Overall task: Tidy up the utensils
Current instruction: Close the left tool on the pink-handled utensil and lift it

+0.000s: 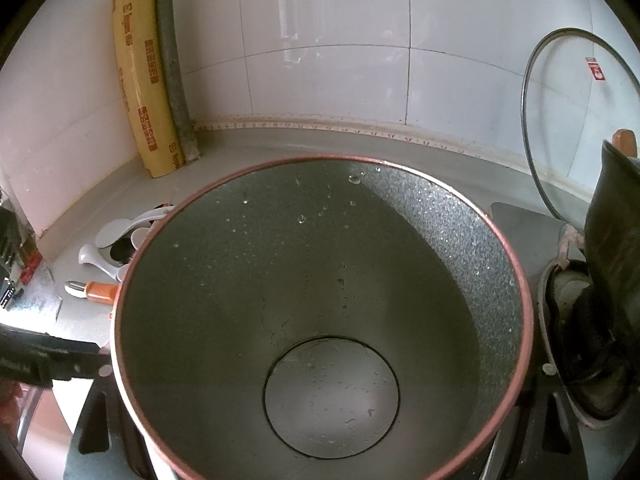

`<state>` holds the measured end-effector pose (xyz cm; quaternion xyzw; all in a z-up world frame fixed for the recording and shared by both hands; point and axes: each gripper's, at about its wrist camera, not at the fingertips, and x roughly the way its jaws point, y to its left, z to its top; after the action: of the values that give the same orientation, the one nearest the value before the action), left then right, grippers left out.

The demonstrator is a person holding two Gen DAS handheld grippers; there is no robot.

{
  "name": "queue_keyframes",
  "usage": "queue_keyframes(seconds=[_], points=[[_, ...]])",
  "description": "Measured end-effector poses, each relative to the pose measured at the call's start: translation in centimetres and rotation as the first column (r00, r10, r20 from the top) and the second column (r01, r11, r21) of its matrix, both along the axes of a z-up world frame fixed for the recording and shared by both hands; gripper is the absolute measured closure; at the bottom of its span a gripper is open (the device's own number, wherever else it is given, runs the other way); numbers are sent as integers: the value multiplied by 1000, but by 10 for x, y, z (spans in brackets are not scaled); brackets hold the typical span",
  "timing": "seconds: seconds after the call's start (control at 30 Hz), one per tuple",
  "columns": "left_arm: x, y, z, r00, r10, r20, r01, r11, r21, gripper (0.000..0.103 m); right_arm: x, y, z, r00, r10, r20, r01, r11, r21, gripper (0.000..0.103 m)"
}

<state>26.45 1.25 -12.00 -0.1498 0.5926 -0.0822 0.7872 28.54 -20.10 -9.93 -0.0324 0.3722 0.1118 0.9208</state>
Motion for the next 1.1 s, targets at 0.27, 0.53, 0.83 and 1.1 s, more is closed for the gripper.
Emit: queue_keyframes(seconds=[0.27, 0.53, 0.83, 1.1], points=[[31, -17, 4, 998, -54, 25, 50, 988, 148, 33, 0, 0, 1, 1000, 0, -2, 0, 1000, -3, 12], [43, -40, -2, 997, -73, 17, 66, 966, 249, 69, 1, 1, 1, 1000, 4, -9, -4, 1000, -7, 12], [17, -12, 1, 1000, 4, 7, -5, 983, 182, 83, 1, 0, 1, 1000, 9, -12, -9, 1000, -5, 12], [-22, 9, -2, 998, 69, -9, -67, 983, 169, 84, 1, 1, 1, 1000, 8, -12, -8, 1000, -3, 12]])
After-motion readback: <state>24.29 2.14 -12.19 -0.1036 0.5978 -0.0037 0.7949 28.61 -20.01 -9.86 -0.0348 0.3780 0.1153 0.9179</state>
